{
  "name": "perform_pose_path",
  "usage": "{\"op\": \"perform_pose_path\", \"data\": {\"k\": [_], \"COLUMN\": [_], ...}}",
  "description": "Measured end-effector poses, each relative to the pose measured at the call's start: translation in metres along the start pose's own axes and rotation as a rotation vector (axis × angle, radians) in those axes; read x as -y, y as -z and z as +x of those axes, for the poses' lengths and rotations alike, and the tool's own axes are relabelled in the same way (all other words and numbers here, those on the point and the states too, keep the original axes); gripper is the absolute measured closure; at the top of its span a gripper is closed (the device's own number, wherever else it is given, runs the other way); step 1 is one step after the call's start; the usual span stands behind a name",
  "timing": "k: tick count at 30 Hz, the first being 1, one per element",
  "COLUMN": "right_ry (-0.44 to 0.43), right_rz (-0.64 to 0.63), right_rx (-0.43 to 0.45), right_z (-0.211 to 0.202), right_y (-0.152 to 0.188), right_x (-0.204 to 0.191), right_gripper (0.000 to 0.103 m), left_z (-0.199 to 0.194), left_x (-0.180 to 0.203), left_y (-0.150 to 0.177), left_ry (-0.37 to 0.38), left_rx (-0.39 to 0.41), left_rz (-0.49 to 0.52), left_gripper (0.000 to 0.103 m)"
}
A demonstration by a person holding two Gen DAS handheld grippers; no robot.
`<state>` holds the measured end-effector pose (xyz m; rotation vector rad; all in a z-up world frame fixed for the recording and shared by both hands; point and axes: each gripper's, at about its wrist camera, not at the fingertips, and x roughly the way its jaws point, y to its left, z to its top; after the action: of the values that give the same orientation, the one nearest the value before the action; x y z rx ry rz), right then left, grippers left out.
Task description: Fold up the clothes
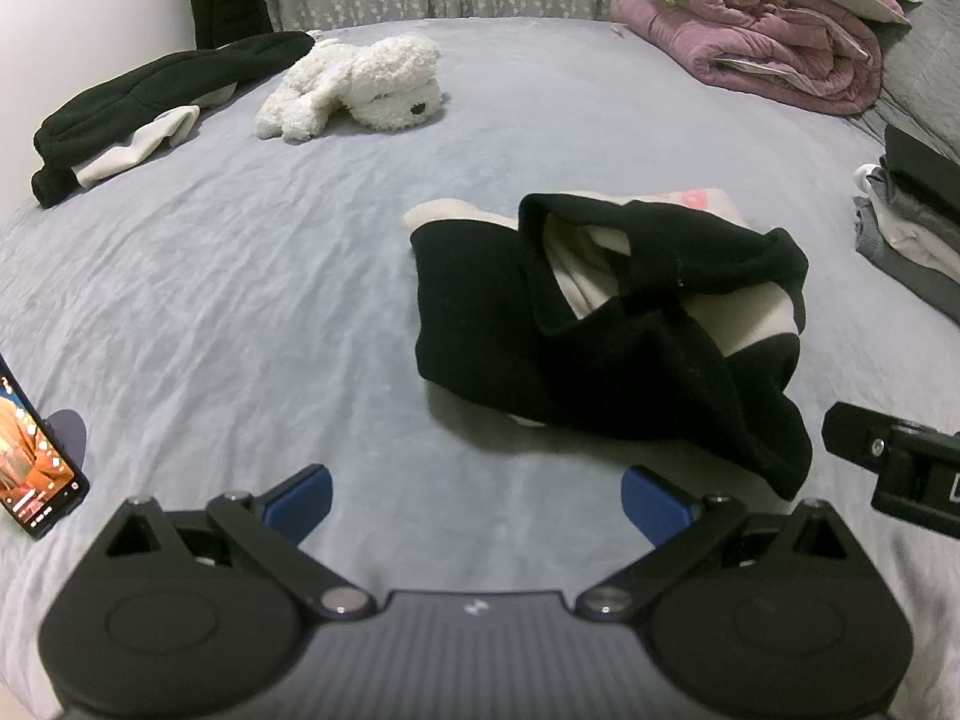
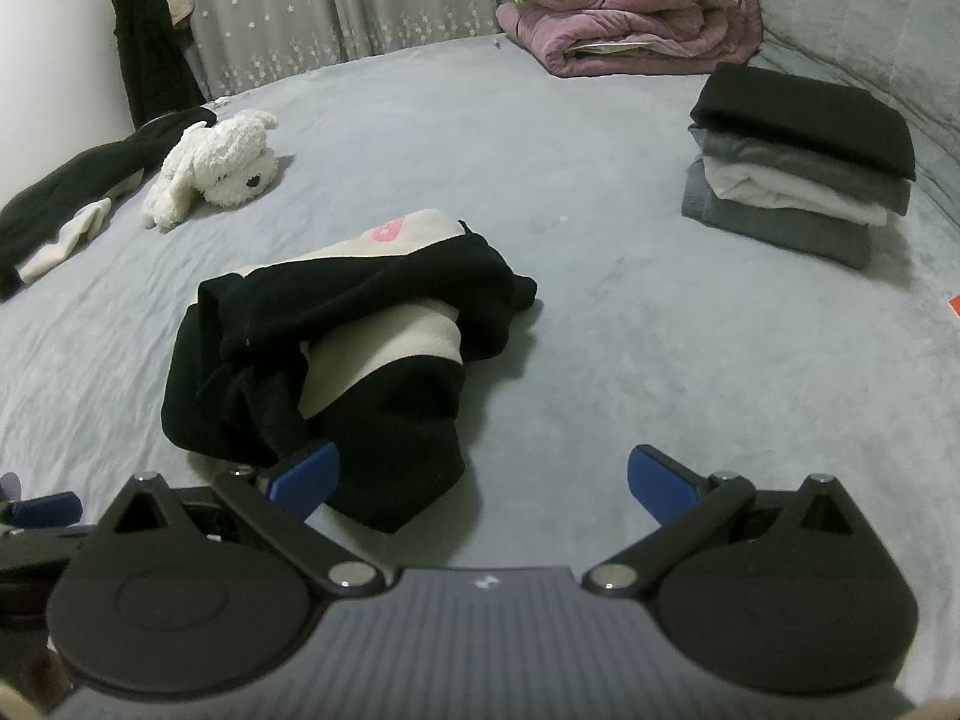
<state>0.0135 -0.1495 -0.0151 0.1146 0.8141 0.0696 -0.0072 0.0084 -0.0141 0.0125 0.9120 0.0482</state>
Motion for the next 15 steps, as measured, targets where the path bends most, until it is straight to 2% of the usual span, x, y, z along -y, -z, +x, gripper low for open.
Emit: {"op": "perform_pose_path", "data": {"k": [15], "right_ry": [-0.001], "right_rz": [0.002], "right_rx": [-0.004], "right_z": [0.0012], "right_y": [0.0012], "right_x": [0.0004], "right_gripper": [0.0], "left_z": [0.0022], "left_x": [-0.0012], "left_y": [-0.0007], "left_ry": [-0.007], "left_rx": [-0.006], "left_rz": [-0.002], "left_gripper": [0.0]}}
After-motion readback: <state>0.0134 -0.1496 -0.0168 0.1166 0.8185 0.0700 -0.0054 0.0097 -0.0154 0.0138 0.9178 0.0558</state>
